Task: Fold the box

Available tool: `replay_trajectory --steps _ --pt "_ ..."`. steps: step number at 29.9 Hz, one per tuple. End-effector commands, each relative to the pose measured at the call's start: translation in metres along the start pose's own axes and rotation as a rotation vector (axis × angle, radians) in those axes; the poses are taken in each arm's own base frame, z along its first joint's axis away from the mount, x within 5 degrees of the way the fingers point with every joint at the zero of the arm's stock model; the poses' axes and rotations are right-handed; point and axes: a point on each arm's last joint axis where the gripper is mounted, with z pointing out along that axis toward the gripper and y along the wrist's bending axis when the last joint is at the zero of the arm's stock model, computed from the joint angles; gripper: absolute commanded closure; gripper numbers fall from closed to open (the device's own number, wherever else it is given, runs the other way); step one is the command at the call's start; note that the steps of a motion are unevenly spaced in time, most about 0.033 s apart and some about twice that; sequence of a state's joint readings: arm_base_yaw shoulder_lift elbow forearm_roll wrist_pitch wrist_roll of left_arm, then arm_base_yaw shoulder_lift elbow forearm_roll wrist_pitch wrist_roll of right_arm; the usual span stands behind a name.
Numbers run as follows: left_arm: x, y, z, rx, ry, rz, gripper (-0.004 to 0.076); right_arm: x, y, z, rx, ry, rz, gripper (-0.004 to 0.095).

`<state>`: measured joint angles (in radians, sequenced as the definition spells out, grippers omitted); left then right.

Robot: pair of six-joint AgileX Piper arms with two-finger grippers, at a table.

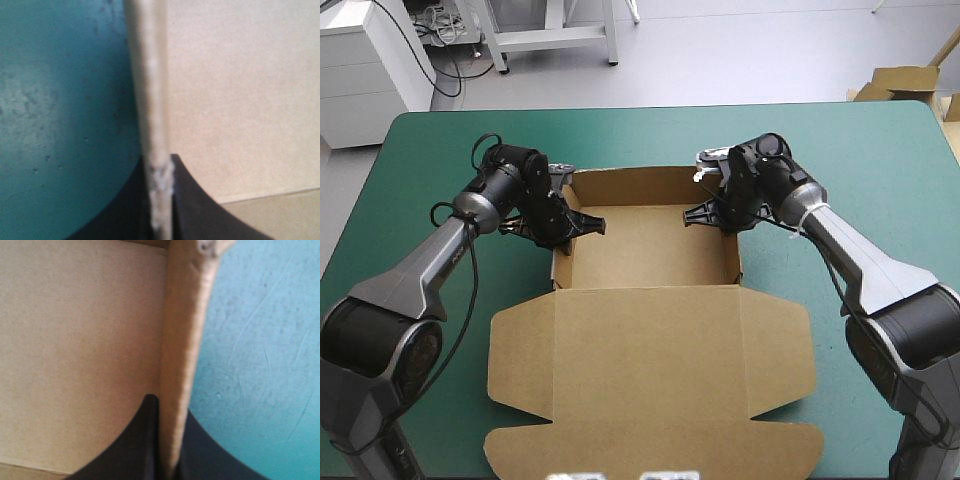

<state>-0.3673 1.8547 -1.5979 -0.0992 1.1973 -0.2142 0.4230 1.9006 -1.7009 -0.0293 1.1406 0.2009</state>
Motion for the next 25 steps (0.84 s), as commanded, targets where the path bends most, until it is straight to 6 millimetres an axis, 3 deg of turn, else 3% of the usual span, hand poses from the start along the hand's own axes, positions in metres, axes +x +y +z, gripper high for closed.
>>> replay_trajectory --steps 1,7,9,12,14,17,20,25 --pt "-0.007 -0.018 -0.021 0.071 -0.107 0.055 0.0731 0.007 -0.002 -0.017 -0.08 0.007 -0.045 0.0929" --pt "-0.008 -0.017 -0.01 0.057 -0.061 0.151 0.073 0.007 -0.003 -0.015 -0.058 0.003 -0.088 0.0914" --pt "-0.007 -0.018 -0.01 0.067 -0.06 0.178 0.0713 0.007 -0.003 -0.015 -0.057 0.002 -0.093 0.0869" --pt "-0.007 -0.021 -0.013 0.096 -0.057 0.169 0.0598 0.007 -0.004 -0.015 -0.047 -0.001 -0.089 0.0698" --pt "-0.009 -0.023 -0.016 0.112 -0.067 0.165 0.0476 0.006 -0.005 -0.015 -0.028 -0.007 -0.097 0.0547" --pt "-0.011 -0.026 -0.021 0.14 -0.082 0.161 0.0304 0.005 -0.007 -0.017 -0.011 -0.016 -0.102 0.0401" --pt "-0.013 -0.028 -0.028 0.149 -0.1 0.164 0.0196 0.0 -0.006 -0.026 -0.01 -0.039 -0.079 0.0356" --pt "-0.016 -0.027 -0.045 0.109 -0.107 0.193 0.0187 -0.015 -0.005 -0.056 -0.023 -0.151 -0.08 0.0357"
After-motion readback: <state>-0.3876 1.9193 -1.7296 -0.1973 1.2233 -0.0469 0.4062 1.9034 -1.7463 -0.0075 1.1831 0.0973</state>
